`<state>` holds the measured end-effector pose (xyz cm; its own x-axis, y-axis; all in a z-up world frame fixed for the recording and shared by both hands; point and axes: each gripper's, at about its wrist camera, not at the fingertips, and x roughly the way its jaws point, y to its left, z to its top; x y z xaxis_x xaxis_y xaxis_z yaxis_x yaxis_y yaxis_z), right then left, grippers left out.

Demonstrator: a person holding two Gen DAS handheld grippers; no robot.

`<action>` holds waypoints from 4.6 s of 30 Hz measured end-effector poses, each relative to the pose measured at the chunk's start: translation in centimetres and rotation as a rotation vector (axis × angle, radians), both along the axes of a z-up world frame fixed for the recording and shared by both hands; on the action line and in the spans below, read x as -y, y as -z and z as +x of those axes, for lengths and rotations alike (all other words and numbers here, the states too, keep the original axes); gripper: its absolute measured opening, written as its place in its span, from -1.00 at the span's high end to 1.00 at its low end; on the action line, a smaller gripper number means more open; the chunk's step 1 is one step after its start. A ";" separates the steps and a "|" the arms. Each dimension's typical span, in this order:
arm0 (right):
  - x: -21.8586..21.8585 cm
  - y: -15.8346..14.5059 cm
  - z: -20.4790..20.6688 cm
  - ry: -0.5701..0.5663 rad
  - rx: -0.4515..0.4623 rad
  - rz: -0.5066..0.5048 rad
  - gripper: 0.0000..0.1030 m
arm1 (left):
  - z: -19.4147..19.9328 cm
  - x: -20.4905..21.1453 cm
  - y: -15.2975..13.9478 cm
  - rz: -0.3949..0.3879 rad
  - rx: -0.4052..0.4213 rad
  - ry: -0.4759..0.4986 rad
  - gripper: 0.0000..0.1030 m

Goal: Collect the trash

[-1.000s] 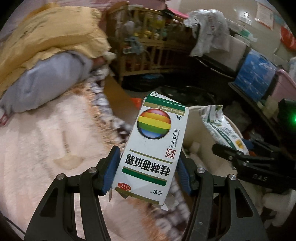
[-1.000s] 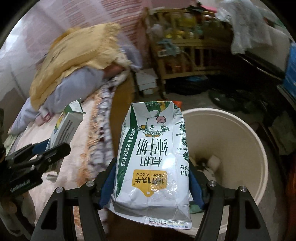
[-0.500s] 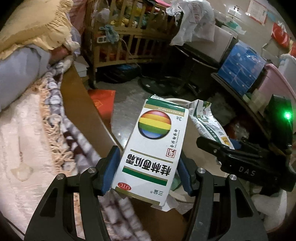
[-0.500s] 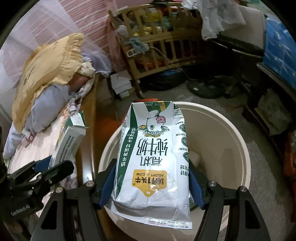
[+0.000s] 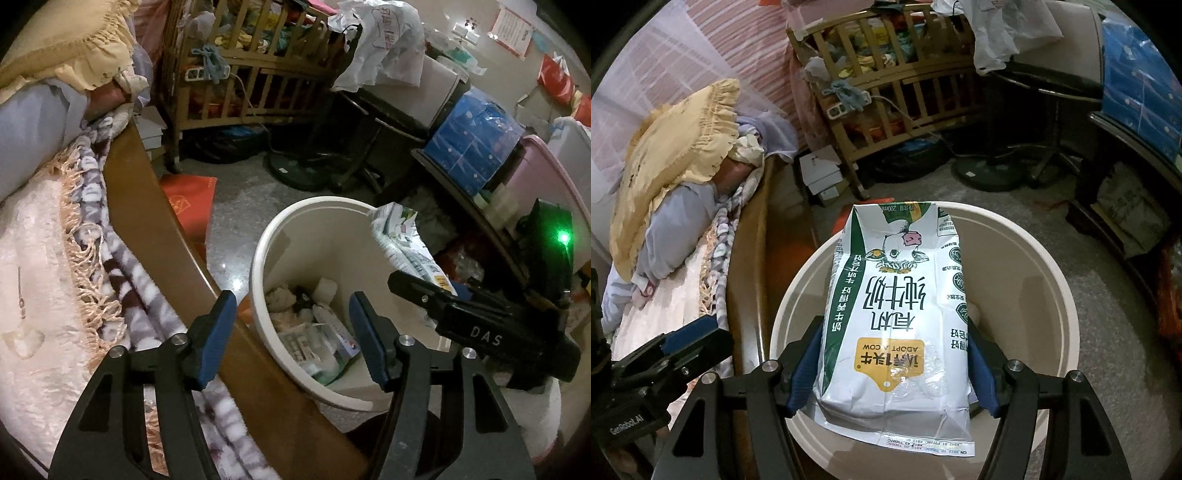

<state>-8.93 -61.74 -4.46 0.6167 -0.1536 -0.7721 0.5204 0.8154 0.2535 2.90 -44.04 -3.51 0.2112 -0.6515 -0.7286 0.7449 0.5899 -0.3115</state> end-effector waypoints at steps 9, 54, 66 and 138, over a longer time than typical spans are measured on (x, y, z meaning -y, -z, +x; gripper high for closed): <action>-0.6 -0.4 -0.1 -0.008 0.014 -0.005 -0.32 | -0.3 -1.1 -0.4 0.018 0.044 -0.022 -0.21; -14.2 -11.9 -6.5 -0.047 0.296 -0.406 -0.66 | -7.2 -12.8 -9.3 -0.080 0.389 -0.291 -0.21; -15.0 -12.1 -6.4 -0.063 0.299 -0.407 -0.73 | -7.0 -13.4 -9.2 -0.094 0.365 -0.304 -0.21; -14.2 -10.9 -5.2 -0.076 0.245 -0.382 -0.75 | -6.1 -13.1 -7.0 -0.069 0.327 -0.284 -0.21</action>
<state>-14.11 -47.58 6.45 0.7945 -0.3466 -0.4987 0.4180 0.9078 0.0351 -3.24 -30.89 3.46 0.6011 -0.5793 -0.5506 0.6223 0.7715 -0.1323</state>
